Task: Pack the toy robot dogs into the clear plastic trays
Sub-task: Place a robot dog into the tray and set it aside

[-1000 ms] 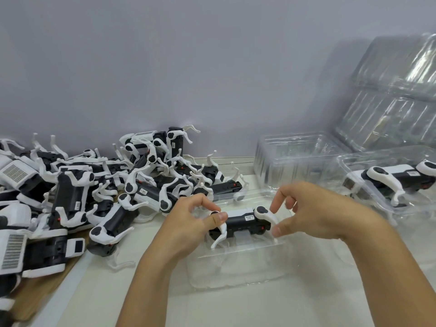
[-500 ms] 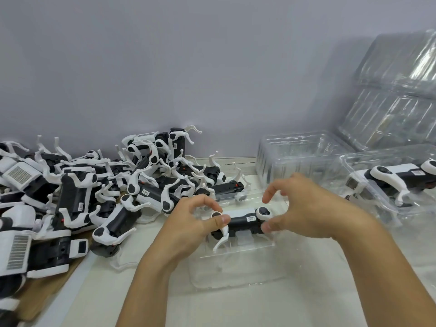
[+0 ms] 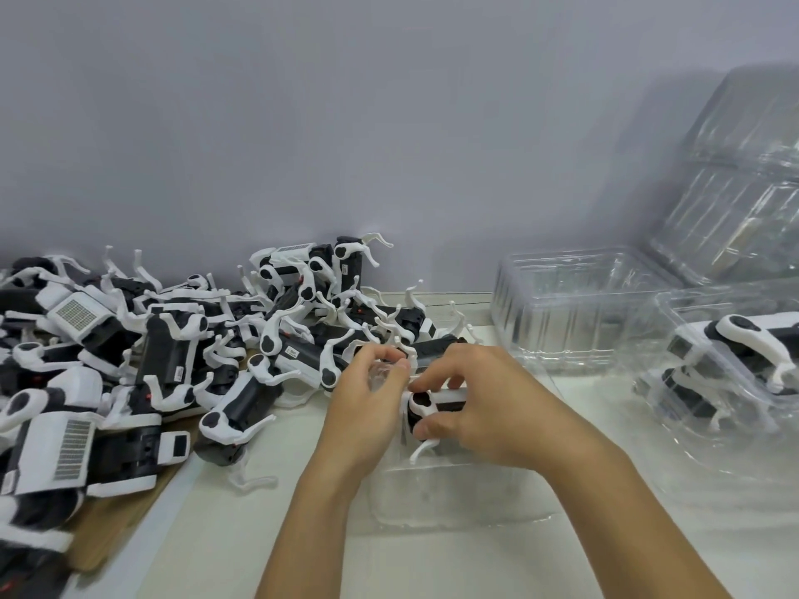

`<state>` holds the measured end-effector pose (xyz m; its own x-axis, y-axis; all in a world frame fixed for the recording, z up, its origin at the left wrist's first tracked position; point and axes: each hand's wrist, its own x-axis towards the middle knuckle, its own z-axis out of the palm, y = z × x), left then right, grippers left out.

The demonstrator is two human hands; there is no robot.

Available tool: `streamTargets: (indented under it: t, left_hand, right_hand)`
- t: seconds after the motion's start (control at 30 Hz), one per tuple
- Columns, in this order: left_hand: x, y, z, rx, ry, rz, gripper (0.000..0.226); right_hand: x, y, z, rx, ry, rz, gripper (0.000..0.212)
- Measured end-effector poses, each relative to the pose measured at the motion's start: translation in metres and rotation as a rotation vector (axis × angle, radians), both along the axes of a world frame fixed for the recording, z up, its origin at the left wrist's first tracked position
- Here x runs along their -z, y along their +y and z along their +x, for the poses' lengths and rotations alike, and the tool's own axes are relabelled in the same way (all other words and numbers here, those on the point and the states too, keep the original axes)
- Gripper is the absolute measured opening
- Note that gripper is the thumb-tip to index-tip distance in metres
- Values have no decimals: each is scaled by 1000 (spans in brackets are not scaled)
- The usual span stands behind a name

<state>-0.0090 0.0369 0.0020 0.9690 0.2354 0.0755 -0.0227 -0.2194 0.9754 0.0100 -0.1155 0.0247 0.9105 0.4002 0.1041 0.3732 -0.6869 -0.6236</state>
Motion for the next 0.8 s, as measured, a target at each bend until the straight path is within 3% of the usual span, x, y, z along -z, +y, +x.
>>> streamTargets:
  t: [0.23,0.47,0.8]
  left_hand:
    - [1,-1,1,6,7,-3,7]
    - [4,2,2,11,10,17,9]
    - [4,2,1,30,36,6,13]
  right_hand:
    - [1,4,-1,73,8,14,31]
    - [-14,-6,-1,-38,35,-1,32]
    - [-26,-60,6,204,56,-122,13]
